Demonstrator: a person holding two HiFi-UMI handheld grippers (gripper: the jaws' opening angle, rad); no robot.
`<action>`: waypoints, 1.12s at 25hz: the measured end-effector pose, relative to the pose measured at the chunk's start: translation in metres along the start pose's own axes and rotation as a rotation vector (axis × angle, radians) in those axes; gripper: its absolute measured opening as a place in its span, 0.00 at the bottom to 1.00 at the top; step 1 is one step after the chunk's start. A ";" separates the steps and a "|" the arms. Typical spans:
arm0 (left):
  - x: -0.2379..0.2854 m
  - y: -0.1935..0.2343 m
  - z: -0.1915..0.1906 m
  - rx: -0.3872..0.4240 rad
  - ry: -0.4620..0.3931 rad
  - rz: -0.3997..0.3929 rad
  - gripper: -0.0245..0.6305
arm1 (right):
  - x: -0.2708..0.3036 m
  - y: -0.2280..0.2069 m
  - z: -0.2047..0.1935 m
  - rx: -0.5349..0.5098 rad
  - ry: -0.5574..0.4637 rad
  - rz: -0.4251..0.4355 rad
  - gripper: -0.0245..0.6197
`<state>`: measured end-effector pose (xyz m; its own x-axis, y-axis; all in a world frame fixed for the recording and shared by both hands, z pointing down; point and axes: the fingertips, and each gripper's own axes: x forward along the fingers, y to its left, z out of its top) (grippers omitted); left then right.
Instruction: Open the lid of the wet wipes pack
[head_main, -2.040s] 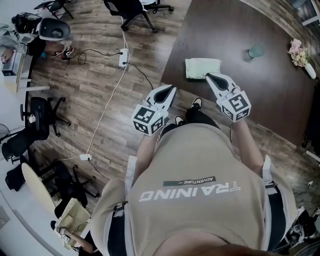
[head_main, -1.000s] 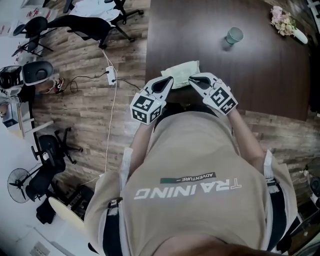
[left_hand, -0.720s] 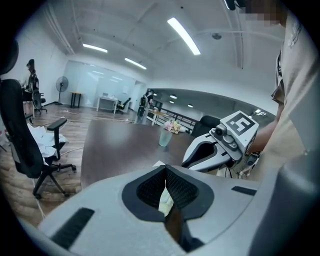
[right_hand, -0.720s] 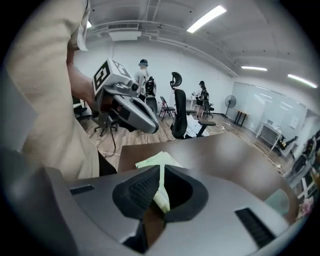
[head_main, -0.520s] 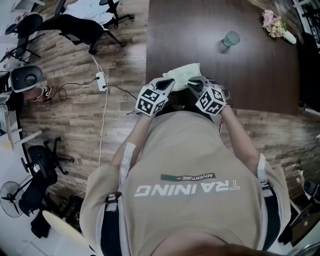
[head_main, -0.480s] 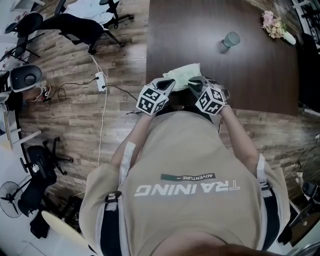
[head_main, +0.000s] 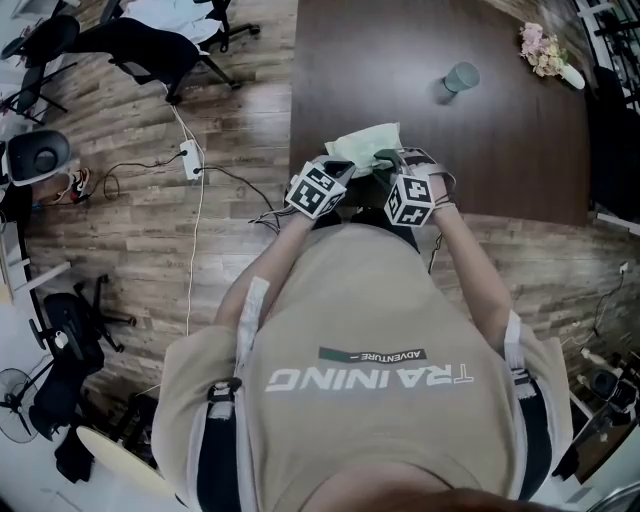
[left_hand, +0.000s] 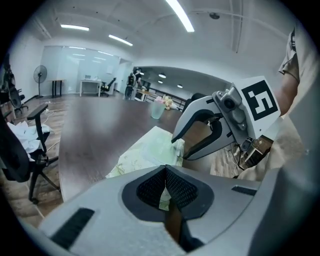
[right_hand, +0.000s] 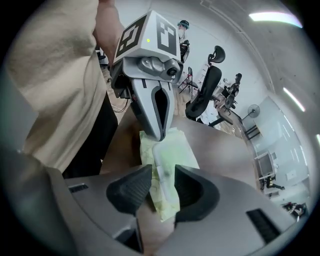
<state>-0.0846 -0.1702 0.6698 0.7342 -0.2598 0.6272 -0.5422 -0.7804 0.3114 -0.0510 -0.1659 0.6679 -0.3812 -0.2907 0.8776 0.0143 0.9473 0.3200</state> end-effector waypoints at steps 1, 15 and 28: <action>0.001 0.000 -0.001 0.000 0.002 0.000 0.05 | 0.000 -0.001 0.001 -0.007 0.007 -0.013 0.21; 0.007 0.000 -0.009 0.038 0.042 -0.007 0.05 | 0.014 0.001 -0.004 -0.108 0.136 -0.082 0.21; 0.007 -0.001 -0.011 0.150 0.094 -0.031 0.05 | -0.005 -0.007 0.005 -0.026 0.101 0.059 0.12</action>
<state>-0.0835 -0.1652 0.6824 0.7044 -0.1857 0.6850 -0.4478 -0.8651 0.2259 -0.0540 -0.1705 0.6593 -0.2836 -0.2476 0.9264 0.0585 0.9598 0.2744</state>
